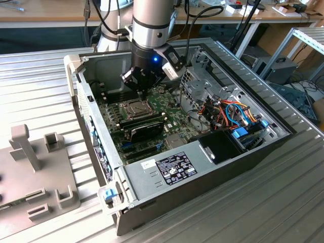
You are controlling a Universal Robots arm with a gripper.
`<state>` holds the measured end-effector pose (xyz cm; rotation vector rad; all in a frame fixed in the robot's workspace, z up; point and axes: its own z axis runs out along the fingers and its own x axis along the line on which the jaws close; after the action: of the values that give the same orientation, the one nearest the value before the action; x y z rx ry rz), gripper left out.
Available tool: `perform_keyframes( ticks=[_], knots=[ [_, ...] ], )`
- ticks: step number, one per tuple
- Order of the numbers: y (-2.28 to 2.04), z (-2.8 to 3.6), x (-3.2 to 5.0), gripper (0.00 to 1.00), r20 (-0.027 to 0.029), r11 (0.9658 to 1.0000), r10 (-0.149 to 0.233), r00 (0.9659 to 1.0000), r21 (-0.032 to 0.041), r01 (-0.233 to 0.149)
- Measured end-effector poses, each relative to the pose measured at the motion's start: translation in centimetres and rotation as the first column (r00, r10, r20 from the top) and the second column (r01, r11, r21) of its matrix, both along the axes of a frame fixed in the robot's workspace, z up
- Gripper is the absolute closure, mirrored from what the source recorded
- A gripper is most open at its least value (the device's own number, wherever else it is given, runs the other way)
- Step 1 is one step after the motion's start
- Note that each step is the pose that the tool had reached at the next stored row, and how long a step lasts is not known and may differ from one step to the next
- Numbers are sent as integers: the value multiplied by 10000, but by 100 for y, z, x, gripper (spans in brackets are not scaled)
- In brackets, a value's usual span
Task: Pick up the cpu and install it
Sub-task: 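Install the second cpu locking lever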
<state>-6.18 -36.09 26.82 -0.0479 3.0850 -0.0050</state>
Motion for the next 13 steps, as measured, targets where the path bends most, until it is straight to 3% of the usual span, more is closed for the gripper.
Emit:
perform_keyframes(
  ticks=[3,13],
  knots=[
    [-52,0,0,89,0,10000,0,10000,2,0],
    [-55,-58,-86,89,0,10000,0,10000,0,0]
  ],
)
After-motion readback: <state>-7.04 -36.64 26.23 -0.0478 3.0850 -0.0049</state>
